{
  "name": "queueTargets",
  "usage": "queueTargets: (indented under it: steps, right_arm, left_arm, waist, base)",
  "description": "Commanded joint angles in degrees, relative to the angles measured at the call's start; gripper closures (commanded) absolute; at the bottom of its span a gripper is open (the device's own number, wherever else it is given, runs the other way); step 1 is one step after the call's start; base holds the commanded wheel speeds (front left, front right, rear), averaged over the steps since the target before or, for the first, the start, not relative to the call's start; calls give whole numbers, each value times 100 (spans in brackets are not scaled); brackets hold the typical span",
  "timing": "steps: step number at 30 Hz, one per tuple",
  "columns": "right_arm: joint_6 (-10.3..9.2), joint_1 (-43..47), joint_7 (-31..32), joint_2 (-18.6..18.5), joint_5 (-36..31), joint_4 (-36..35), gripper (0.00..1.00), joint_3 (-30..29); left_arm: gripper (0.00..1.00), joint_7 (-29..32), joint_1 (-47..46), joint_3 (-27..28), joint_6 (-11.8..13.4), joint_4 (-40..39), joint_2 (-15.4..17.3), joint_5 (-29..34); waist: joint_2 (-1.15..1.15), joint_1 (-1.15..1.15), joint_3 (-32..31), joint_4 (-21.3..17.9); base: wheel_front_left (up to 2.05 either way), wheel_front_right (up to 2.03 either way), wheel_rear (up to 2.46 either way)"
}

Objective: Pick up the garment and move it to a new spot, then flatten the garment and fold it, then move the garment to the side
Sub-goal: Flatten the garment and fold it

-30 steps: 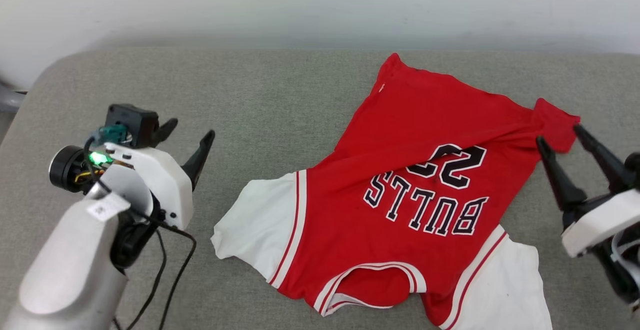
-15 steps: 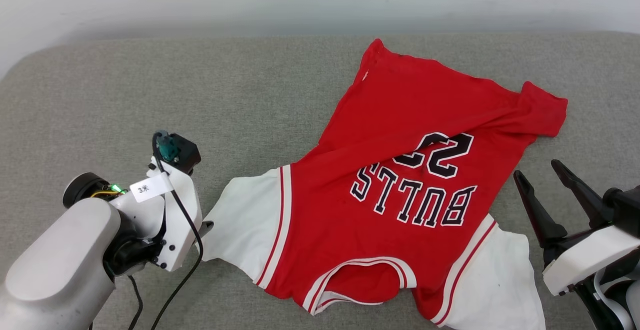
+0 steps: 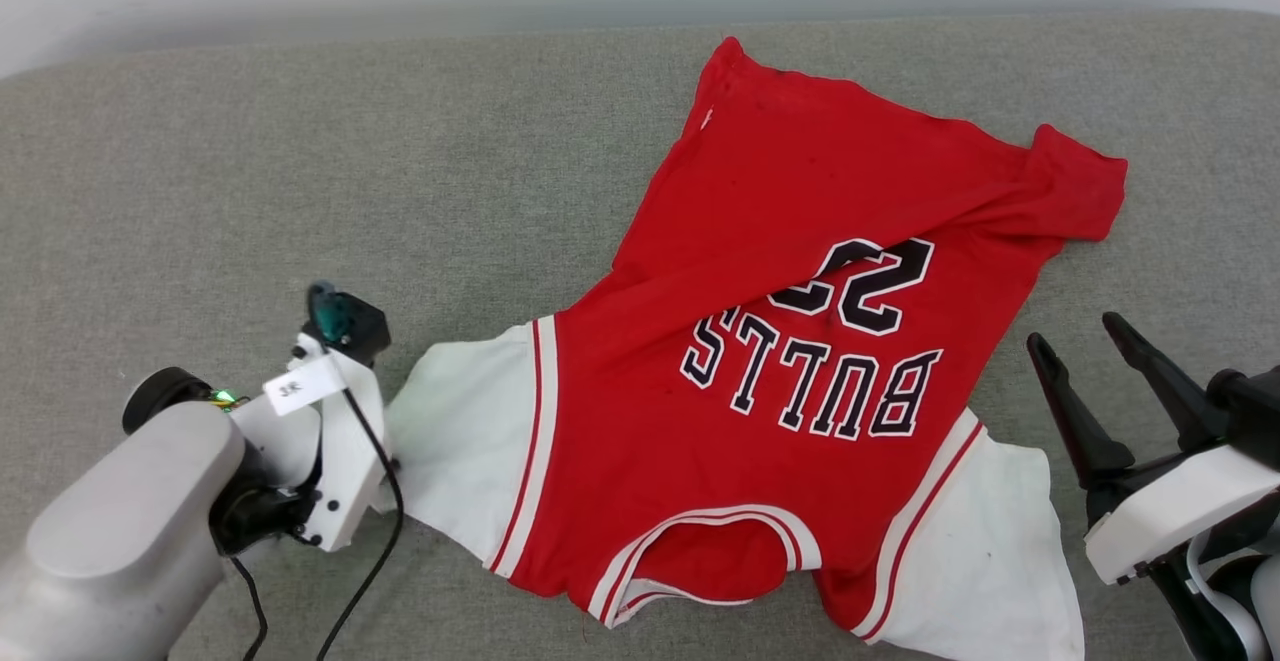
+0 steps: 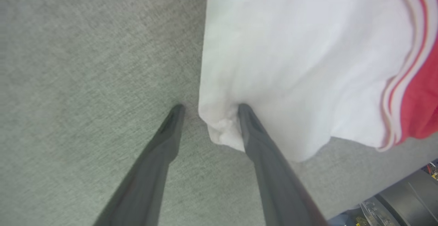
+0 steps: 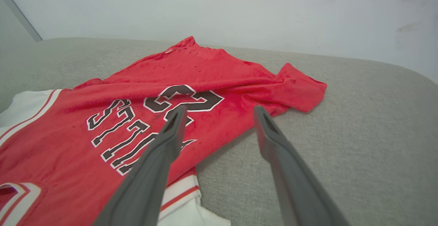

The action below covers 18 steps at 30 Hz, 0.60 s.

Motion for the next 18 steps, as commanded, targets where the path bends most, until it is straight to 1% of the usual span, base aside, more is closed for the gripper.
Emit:
queueTargets:
  steps: [1, 4, 7, 11, 14, 17, 18]
  right_arm:
    - [-6, -43, -26, -7, -22, 21, 0, -36]
    - [-6, 13, -68, -24, -35, 51, 0, -138]
    - [-6, 63, -90, -42, -46, 83, 0, -260]
    - [-6, 101, -81, -101, -76, 129, 0, -431]
    - [-6, 123, -32, -128, -97, 157, 0, -501]
    - [-6, 150, 73, -169, -102, 160, 0, -511]
    - [-6, 144, 131, -188, -70, 142, 0, -473]
  left_arm:
    - [100, -56, 111, -119, 18, 131, -23, -27]
    - [100, -320, -34, -67, 21, 245, 139, -116]
    - [100, -694, -161, 129, 22, 431, 305, -160]
    - [100, -1036, -171, 222, 21, 737, 417, -106]
    - [100, -1226, -52, 215, 23, 984, 441, -65]
    - [100, -1486, 51, 226, 36, 1185, 332, -82]
    - [62, -1643, 48, 231, 59, 1221, 309, -19]
  waist:
    - [0, 0, -2, 14]
    - [0, 0, -23, 54]
    - [0, 0, -58, 102]
    - [0, 0, -90, 151]
    - [0, 0, -125, 189]
    - [0, 0, -170, 236]
    - [0, 0, -188, 248]
  base:
    - [0, 0, 0]
    - [0, 0, 0]
    - [0, 0, 0]
    - [0, 0, 0]
    - [0, 0, 0]
    - [0, 0, 0]
    - [0, 0, 0]
